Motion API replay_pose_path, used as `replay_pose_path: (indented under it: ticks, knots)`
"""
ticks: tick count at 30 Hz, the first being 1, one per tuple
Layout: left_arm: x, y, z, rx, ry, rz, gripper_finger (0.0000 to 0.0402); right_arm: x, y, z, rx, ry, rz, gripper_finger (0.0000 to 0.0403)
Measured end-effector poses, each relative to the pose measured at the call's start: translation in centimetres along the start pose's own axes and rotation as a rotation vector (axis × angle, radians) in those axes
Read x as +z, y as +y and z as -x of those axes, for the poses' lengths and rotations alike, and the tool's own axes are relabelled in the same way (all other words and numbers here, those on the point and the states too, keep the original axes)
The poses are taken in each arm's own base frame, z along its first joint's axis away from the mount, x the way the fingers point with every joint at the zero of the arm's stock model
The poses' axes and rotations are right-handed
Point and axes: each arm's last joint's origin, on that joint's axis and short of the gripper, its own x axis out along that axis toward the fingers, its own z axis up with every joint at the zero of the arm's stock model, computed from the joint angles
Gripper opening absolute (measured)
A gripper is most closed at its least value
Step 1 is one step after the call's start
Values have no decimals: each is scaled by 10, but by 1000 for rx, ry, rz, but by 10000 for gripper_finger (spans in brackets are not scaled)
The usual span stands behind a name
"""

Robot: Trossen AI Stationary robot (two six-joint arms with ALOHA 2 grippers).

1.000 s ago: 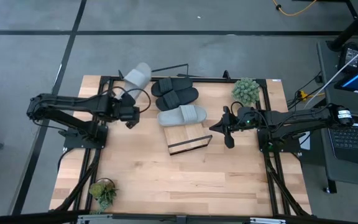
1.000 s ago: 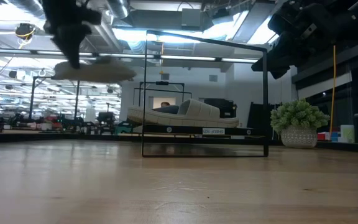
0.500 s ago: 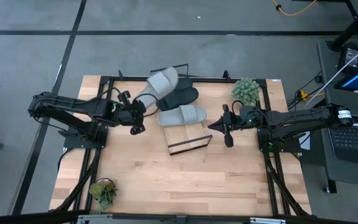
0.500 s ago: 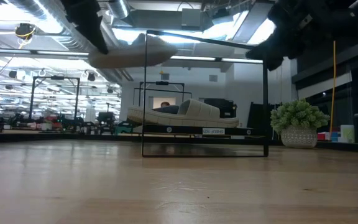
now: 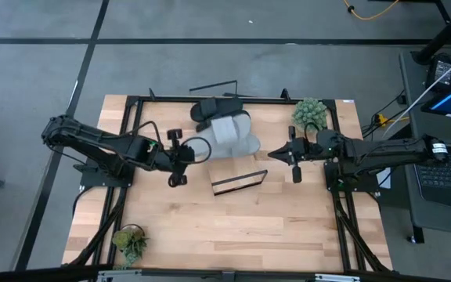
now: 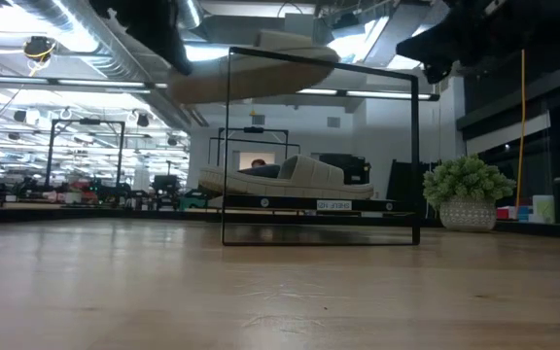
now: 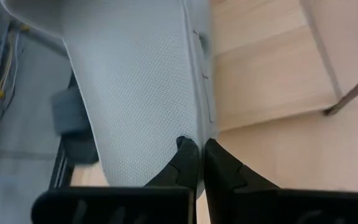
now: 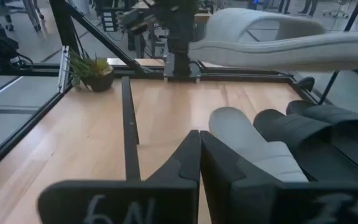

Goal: Pick and place slides into the shelf
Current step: Put the gray slide on the shelf

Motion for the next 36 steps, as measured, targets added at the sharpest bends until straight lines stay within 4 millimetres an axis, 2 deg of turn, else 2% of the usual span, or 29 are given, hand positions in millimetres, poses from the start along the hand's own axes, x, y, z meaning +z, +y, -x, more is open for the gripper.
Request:
replay_pose_path:
  ticks: [6,19,25,36]
  knots:
    - [8,-17,-11,-37,-21,-86,2,1,1,14,0,13,1,11]
    - [19,-49,-49,-207,-8,-129,2,-3,3,34,21,70,28,11]
    - [25,-57,-57,-240,-50,-137,2,-3,4,36,47,76,19,11]
    - [20,-67,-77,-259,23,-156,1,-5,4,37,48,97,4,11]
